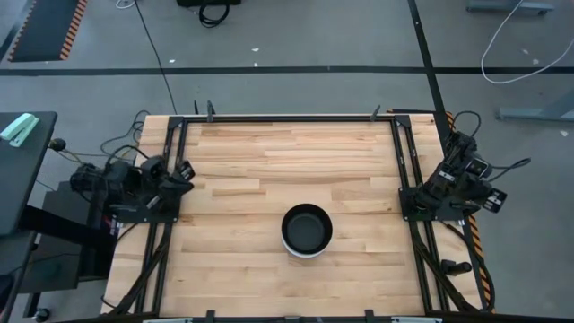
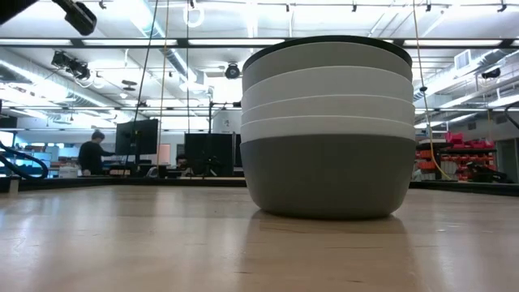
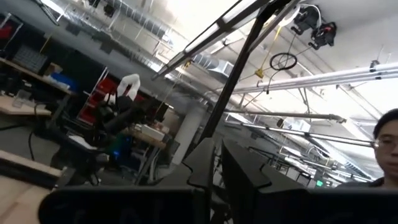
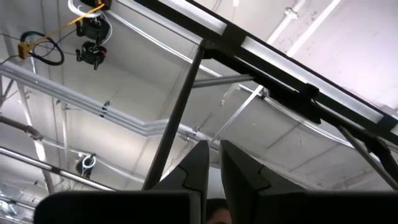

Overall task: Nest bowls inside each other
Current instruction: Return to Home Position

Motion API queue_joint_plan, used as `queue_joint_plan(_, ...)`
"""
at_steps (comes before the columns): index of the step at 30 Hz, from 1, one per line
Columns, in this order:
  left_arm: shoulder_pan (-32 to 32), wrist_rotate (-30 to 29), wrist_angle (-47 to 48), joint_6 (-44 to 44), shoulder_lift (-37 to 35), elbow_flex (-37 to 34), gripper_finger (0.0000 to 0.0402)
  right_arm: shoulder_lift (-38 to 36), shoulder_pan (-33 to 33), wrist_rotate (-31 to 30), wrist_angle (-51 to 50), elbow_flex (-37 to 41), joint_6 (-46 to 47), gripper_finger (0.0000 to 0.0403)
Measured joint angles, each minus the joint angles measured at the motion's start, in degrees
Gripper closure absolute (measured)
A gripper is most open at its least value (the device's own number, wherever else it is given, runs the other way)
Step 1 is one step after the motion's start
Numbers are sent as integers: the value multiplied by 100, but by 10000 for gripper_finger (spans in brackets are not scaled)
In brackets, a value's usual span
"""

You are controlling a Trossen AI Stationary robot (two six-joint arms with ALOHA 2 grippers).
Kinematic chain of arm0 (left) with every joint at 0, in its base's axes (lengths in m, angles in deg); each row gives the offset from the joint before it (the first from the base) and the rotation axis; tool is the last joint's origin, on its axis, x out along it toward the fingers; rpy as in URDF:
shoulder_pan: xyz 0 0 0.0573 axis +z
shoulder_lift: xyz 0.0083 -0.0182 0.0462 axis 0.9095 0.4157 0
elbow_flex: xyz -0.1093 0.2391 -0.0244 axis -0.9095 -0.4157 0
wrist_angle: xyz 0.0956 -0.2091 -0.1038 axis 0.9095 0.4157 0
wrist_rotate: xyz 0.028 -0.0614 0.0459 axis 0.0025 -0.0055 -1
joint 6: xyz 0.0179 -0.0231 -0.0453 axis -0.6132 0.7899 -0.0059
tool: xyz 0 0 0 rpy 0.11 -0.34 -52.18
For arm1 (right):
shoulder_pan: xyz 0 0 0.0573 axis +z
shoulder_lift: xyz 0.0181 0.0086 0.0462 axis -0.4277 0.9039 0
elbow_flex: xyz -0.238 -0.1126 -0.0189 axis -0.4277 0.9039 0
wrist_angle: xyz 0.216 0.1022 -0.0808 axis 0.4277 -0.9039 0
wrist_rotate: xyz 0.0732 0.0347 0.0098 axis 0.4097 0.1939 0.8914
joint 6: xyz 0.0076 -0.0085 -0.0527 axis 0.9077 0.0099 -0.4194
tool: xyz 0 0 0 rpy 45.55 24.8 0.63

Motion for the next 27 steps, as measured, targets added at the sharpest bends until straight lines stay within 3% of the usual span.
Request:
queue_joint_plan(16, 0, 53, 63, 175, 0, -312, 368, 2, 0, 2, 217, 268, -29, 354)
queue_joint_plan(27, 0, 96, 861, 172, 2, -312, 366, 2, 0, 389, -1235, 267, -97, 354)
